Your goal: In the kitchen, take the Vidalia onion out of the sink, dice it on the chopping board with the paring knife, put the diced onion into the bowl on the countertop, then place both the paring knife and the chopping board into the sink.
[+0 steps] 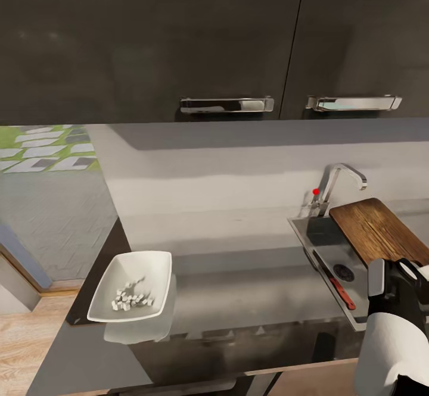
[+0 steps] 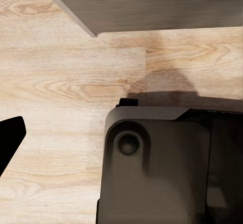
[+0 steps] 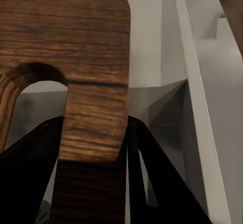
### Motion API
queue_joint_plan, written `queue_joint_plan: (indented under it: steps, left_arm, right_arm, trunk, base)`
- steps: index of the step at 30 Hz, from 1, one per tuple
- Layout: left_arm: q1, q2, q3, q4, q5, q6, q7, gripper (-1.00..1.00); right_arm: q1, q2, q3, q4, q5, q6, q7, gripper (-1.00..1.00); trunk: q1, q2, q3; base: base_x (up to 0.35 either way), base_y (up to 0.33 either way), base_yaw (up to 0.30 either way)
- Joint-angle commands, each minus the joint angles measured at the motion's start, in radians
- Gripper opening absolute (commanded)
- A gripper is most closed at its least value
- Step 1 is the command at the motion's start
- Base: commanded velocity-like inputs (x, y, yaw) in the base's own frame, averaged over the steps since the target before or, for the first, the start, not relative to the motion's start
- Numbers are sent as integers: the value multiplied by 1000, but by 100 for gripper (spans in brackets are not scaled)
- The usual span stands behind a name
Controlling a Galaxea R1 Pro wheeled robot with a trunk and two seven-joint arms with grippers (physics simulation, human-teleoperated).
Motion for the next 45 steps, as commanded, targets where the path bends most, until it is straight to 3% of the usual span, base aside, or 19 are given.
queue_joint_plan:
  steps: [1, 27, 29, 34, 45]
  left_arm:
    - [-2, -1, -9, 4, 10, -7, 1, 100]
    - [-2, -2, -10, 4, 10, -7, 1, 100]
    - [-2, -2, -10, 4, 10, -7, 1, 100]
    - [-2, -2, -10, 4, 10, -8, 1, 100]
    - [-2, -2, -9, 4, 10, -8, 1, 100]
  right_arm:
    - [-1, 0, 0, -1, -4, 7, -4, -100]
    - [-1, 1, 1, 47, -10, 7, 0, -100]
    - [-1, -1, 0, 63, -29, 7, 0, -100]
    - [-1, -3, 1, 75, -123, 6, -3, -100]
    - [-1, -15, 2, 77, -144, 4, -4, -100]
  trunk:
    - [0, -2, -2]
    - [0, -2, -2]
    - [0, -2, -2]
    - [0, -2, -2]
    - [0, -2, -2]
  base:
    - [0, 0, 0]
    - [0, 0, 0]
    - [0, 0, 0]
    - [0, 0, 0]
    - [0, 0, 0]
